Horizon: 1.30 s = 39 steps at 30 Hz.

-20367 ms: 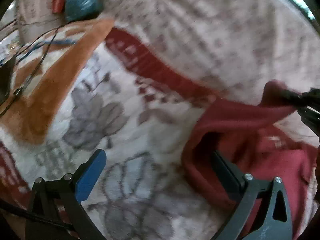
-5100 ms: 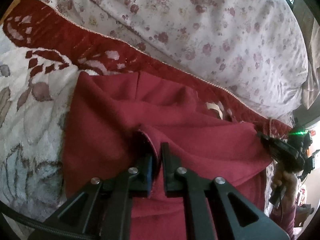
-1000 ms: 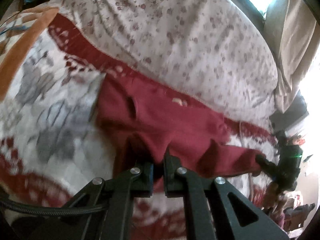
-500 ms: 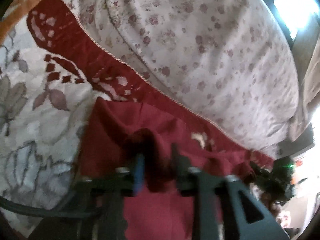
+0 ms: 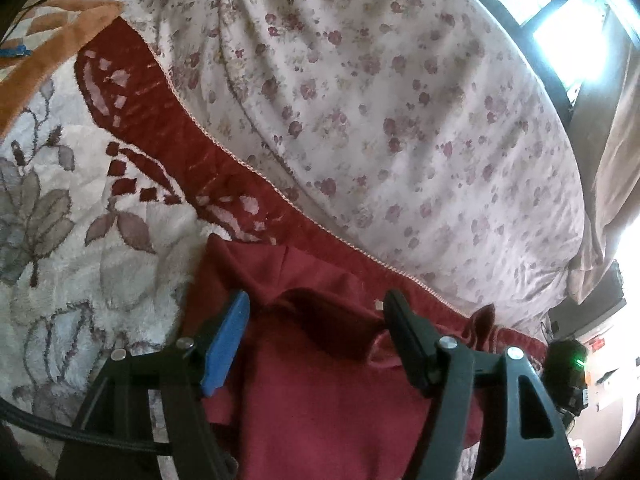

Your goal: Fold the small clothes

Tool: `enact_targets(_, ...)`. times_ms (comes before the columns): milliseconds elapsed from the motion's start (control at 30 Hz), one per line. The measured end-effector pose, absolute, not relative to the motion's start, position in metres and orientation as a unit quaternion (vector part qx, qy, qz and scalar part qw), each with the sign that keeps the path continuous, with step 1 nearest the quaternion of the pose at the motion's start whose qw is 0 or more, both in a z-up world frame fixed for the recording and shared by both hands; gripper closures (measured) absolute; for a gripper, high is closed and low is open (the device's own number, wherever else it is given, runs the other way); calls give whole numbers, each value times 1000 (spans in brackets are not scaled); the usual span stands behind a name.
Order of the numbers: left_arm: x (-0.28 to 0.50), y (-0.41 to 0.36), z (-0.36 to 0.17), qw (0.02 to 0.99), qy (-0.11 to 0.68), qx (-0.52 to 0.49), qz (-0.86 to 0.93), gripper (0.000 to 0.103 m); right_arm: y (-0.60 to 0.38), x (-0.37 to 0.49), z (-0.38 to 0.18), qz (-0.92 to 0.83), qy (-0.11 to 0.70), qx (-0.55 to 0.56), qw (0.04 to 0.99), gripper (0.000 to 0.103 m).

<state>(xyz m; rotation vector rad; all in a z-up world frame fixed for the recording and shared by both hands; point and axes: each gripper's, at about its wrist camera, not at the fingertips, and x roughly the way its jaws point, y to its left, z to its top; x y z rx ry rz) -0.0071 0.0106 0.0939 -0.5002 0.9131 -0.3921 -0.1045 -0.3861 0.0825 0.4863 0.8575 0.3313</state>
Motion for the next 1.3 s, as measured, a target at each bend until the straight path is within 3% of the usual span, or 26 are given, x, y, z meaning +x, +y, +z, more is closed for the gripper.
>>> enact_targets(133,-5,22,92,856,414,-258,-172,23,-378,-62,69,91,416,199,883,50)
enact_targets(300,2,7,81,858,438,-211,-169,23,-394,-31,43,22,438,221,871,50)
enact_targets(533,4,-27,51,856,494,-91,-121,23,-404,-60,66,18,398,214,892,46)
enact_targets(633,8,-29,33,849,512,-80,-105,23,-416,-47,36,2,440,221,871,48)
enact_targets(733,5,-30,36,855,503,-68,-106,22,-422,-47,33,6,429,233,872,48)
enact_targets(967,-26,-8,64,852,492,-95,-151,22,-431,-135,83,27,384,234,893,37)
enact_targets(1200,-73,4,68,846,494,-109,-165,22,-416,-191,59,45,427,206,879,37)
enact_targets(1233,-78,2,63,843,501,-103,-167,22,-411,-193,52,49,432,203,877,37)
enact_targets(1300,-85,-3,54,837,514,-91,-166,22,-405,-192,43,59,437,199,875,63)
